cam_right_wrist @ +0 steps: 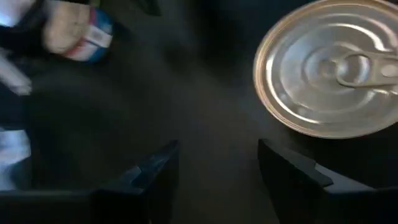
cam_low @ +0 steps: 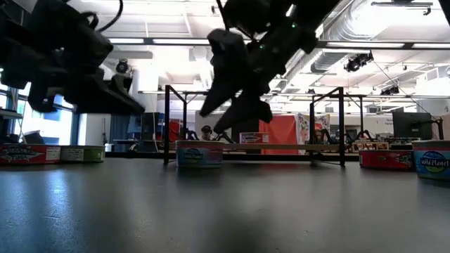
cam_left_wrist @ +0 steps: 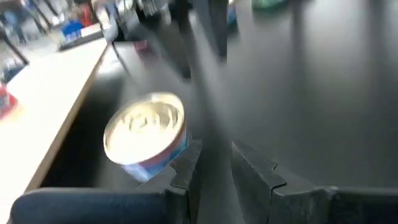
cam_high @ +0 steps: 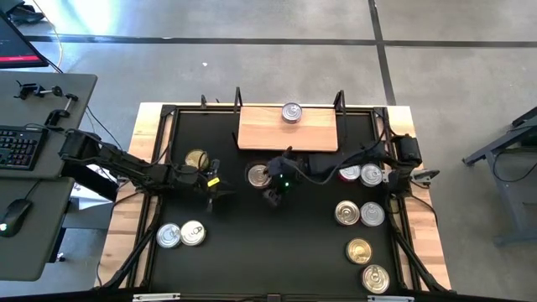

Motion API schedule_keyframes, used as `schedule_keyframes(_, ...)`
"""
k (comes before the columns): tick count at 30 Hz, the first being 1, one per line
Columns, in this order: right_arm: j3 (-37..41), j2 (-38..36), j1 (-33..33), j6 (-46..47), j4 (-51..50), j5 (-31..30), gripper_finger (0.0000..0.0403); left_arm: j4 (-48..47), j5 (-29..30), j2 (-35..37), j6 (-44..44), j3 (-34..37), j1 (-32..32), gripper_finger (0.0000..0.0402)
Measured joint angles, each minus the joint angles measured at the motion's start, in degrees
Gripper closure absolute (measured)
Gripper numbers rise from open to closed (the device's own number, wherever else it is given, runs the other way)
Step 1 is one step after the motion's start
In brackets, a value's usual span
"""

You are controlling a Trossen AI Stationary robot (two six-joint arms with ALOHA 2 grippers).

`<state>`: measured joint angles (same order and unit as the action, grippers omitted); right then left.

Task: Stack canned seafood by type on shelf
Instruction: Put the blue tuna can on the shelf

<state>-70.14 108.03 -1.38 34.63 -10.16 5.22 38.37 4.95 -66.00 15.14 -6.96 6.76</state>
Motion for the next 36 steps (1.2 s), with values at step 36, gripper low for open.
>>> schedule_keyframes(36,-0.29,0.02,-19.35,-9.97,-6.23,-36.75,0.0197,-11.23,6.12,-31.06,22.54,-26.02,-3.39,0.0392)
